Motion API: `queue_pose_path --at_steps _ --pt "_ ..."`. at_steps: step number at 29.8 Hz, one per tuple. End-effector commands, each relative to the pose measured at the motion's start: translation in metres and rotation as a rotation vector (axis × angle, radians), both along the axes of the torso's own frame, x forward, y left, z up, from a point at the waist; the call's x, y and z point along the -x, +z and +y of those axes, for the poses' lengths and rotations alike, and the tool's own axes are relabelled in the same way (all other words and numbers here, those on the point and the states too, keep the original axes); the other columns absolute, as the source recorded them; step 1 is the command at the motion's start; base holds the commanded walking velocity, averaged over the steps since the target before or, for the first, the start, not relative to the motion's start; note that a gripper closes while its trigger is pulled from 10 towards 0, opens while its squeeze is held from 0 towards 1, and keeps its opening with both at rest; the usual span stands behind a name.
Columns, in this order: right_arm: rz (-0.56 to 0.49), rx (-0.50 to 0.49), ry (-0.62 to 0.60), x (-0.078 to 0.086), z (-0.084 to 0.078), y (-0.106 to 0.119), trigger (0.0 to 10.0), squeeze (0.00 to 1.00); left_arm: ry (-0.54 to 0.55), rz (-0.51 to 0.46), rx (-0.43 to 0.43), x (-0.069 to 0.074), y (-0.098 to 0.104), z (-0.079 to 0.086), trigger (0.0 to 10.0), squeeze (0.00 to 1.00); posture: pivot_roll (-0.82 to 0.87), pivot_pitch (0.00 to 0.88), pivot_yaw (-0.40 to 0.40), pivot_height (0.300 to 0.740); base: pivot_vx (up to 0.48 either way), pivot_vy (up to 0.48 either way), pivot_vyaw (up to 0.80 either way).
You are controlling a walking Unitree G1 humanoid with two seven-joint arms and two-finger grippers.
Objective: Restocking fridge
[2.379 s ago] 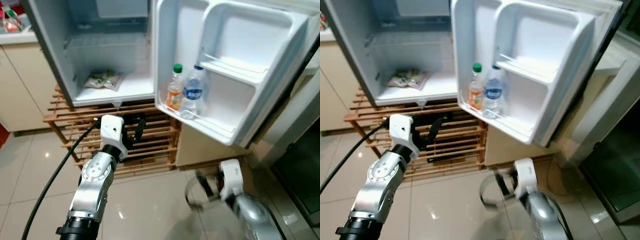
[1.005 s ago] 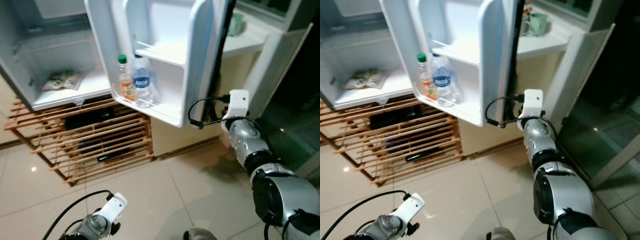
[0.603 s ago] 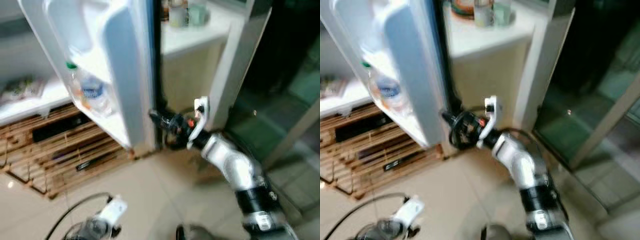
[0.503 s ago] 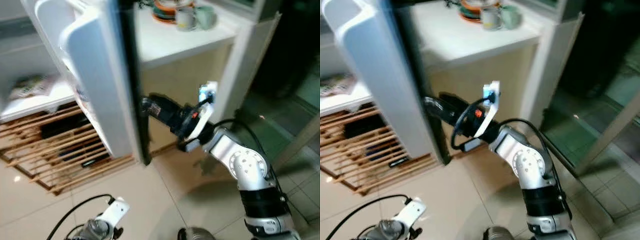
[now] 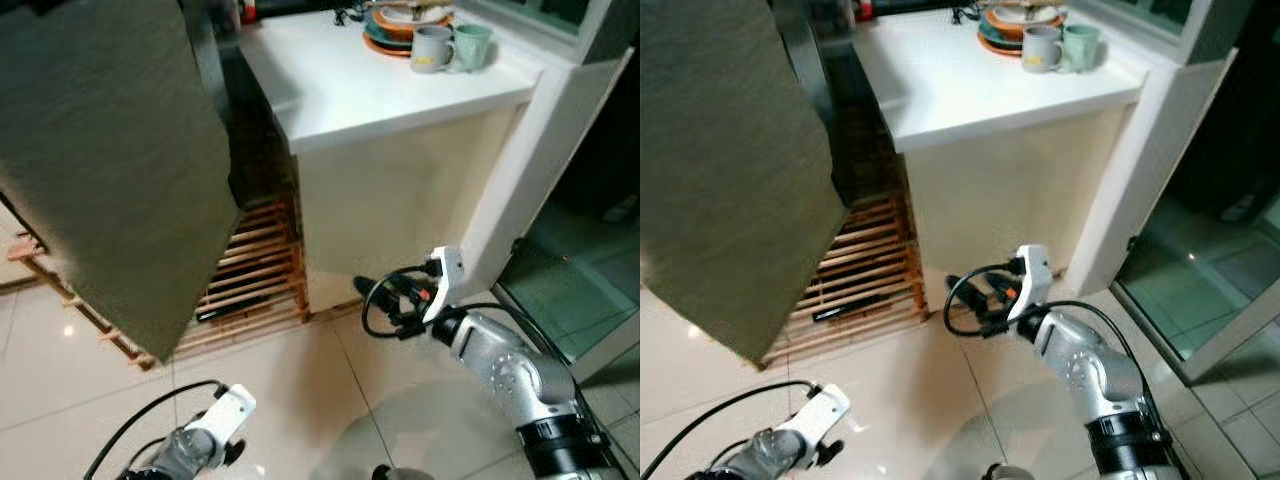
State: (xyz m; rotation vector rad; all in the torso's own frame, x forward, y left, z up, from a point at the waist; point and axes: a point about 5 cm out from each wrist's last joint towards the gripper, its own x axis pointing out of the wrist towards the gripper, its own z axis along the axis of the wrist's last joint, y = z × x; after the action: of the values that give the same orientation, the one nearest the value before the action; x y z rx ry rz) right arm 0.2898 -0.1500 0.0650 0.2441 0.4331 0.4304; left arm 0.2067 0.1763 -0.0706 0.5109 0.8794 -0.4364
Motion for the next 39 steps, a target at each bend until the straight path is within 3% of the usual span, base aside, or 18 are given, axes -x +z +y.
queue_pose_path --at_steps 1,4,5,6,7,8,9,11,12,13,16,18,19,20,24,30,38,39 --pt "-0.089 0.113 -0.124 -0.010 -0.010 0.004 10.0 0.00 0.071 -0.240 0.109 -0.046 0.034 -0.006 10.0 0.00 -0.16 0.000 0.035 0.740 0.000 0.000 0.00" --pt "-0.135 0.159 -0.222 -0.014 -0.019 0.002 10.0 0.00 0.149 -0.417 0.277 -0.079 0.067 -0.012 10.0 0.00 -0.13 0.000 0.019 0.740 0.000 0.000 0.00" --pt "-0.135 0.159 -0.222 -0.014 -0.019 0.002 10.0 0.00 0.149 -0.417 0.277 -0.079 0.067 -0.012 10.0 0.00 -0.13 0.000 0.019 0.740 0.000 0.000 0.00" --pt "-0.139 0.157 -0.262 -0.015 -0.022 0.000 10.0 0.00 0.173 -0.465 0.345 -0.088 0.079 -0.017 10.0 0.00 -0.13 0.000 0.016 0.740 0.000 0.000 0.00" --pt "-0.154 0.154 -0.305 -0.016 -0.024 -0.001 10.0 0.00 0.202 -0.551 0.430 -0.099 0.098 -0.024 10.0 0.00 -0.13 0.000 0.016 0.740 0.000 0.000 0.00" --pt "-0.183 0.164 -0.336 -0.019 -0.024 -0.001 10.0 0.00 0.253 -0.696 0.540 -0.113 0.133 -0.029 10.0 0.00 -0.14 0.000 0.021 0.740 0.000 0.000 0.00" --pt "-0.183 0.164 -0.336 -0.019 -0.024 -0.001 10.0 0.00 0.253 -0.696 0.540 -0.113 0.133 -0.029 10.0 0.00 -0.14 0.000 0.021 0.740 0.000 0.000 0.00" --pt "-0.216 0.166 -0.342 -0.021 -0.022 0.003 10.0 0.00 0.294 -0.790 0.591 -0.119 0.154 -0.030 10.0 0.00 -0.14 0.000 0.027 0.740 0.000 0.000 0.00" --pt "-0.237 0.152 -0.371 -0.023 -0.023 0.005 10.0 0.00 0.331 -0.866 0.685 -0.123 0.174 -0.031 10.0 0.00 -0.13 0.000 0.020 0.740 0.000 0.000 0.00" --pt "-0.237 0.152 -0.371 -0.023 -0.023 0.005 10.0 0.00 0.331 -0.866 0.685 -0.123 0.174 -0.031 10.0 0.00 -0.13 0.000 0.020 0.740 0.000 0.000 0.00" --pt "-0.257 0.182 -0.415 -0.026 -0.025 0.006 10.0 0.00 0.346 -0.985 0.641 -0.129 0.197 -0.024 10.0 0.00 -0.13 0.000 0.022 0.740 0.000 0.000 0.00" --pt "-0.290 0.106 -0.460 -0.028 -0.026 0.011 10.0 0.00 0.336 -0.987 0.579 -0.131 0.202 -0.022 10.0 0.00 -0.14 0.000 0.028 0.740 0.000 0.000 0.00" --pt "-0.321 0.069 -0.479 -0.028 -0.028 0.015 10.0 1.00 0.335 -0.976 0.622 -0.130 0.204 -0.024 10.0 0.00 -0.14 0.000 0.028 0.740 0.000 0.000 0.00" --pt "-0.345 0.080 -0.511 -0.028 -0.031 0.018 10.0 1.00 0.317 -0.975 0.619 -0.130 0.206 -0.025 10.0 1.00 -0.15 0.000 0.034 0.740 0.000 0.000 0.00" --pt "-0.419 0.125 -0.565 -0.031 -0.032 0.029 10.0 1.00 0.295 -0.934 0.556 -0.130 0.202 -0.022 10.0 1.00 -0.16 0.000 0.040 0.740 0.000 0.000 0.00" --pt "-0.510 0.153 -0.491 -0.034 -0.016 0.041 10.0 1.00 0.309 -0.896 0.501 -0.125 0.191 -0.019 10.0 1.00 -0.17 0.000 0.034 0.740 0.000 0.000 0.00" --pt "-0.524 0.176 -0.360 -0.033 0.010 0.037 10.0 1.00 0.364 -0.891 0.528 -0.124 0.197 -0.014 10.0 1.00 -0.14 0.000 -0.002 0.740 0.000 0.041 0.00" --pt "-0.530 0.188 -0.346 -0.033 0.011 0.037 10.0 0.00 0.368 -0.882 0.517 -0.123 0.196 -0.014 10.0 1.00 -0.14 0.000 0.001 0.740 0.244 0.412 0.00"
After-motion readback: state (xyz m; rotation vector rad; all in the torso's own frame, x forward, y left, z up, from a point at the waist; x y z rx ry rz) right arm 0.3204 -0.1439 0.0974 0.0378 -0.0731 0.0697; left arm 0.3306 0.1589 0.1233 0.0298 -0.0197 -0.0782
